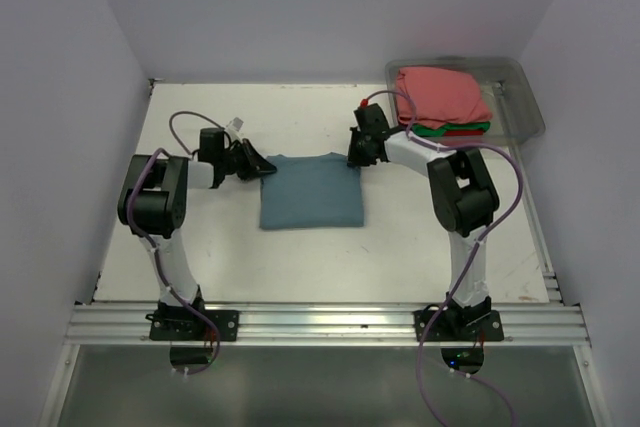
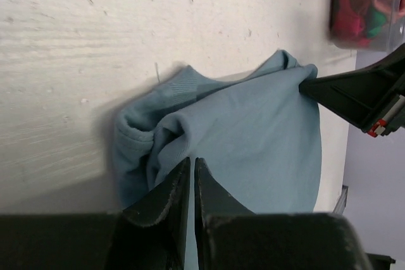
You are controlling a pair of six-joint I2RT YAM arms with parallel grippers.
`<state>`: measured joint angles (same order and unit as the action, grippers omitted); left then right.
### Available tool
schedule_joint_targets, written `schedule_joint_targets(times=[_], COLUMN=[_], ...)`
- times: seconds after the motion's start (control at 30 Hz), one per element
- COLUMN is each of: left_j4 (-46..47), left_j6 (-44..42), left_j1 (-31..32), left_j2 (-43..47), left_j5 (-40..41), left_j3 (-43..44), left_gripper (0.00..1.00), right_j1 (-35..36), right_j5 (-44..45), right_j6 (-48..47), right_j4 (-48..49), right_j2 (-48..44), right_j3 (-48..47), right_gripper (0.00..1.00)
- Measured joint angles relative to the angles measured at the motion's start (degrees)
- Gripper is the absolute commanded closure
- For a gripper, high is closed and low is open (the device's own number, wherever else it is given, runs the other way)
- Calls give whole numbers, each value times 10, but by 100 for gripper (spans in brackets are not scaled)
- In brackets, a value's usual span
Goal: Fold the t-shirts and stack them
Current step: Fold the long partially folded tshirt into a neat square
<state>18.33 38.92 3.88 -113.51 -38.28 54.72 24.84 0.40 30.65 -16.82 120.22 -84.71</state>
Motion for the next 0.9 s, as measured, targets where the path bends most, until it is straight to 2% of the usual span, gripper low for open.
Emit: schedule_joint_targets(times=[0.17,0.2,0.23,0.27,0.3,0.37,0.4,0.43,0.53,0.77,0.87,0.9], left_j4=[-1,0,-1,-9,-24,-67,-115,-154,-233,-330,-322,-313], left_j6=[0,2,4,5,0,-16,-25,-37,-58,-103,-111,-112], left_j1=[-8,-9,-9,-9,-8,-3,1,7,21,45,83,102], left_j2=[29,41,55,69,84,106,116,125,163,237,238,239], left_j5=[13,13,13,13,18,40,59,77,113,125,95,84], left_j3=[0,1,2,9,21,59,90,119,141,10,-12,-14], left_gripper=[86,82,77,69,51,38,32,30,28,28,43,58], right_j1=[-1,-2,-2,-2,-2,-2,-2,-2,-2,-2,-2,-2], right_j5=[-14,-16,-19,-21,-25,-30,-30,-30,-28,-7,1,2], right_j6=[-17,-21,-25,-28,-32,-36,-42,-47,-54,-56,-57,-58], right_j4=[19,19,19,22,23,21,18,14,6,-20,-32,-34], right_j2=[-26,-37,-49,-63,-79,-111,-129,-147,-202,-321,-351,-358], right_j3=[24,28,28,28,28,28,26,24,29,134,178,190], right_gripper=[100,100,96,86,72,51,48,46,43,45,64,71])
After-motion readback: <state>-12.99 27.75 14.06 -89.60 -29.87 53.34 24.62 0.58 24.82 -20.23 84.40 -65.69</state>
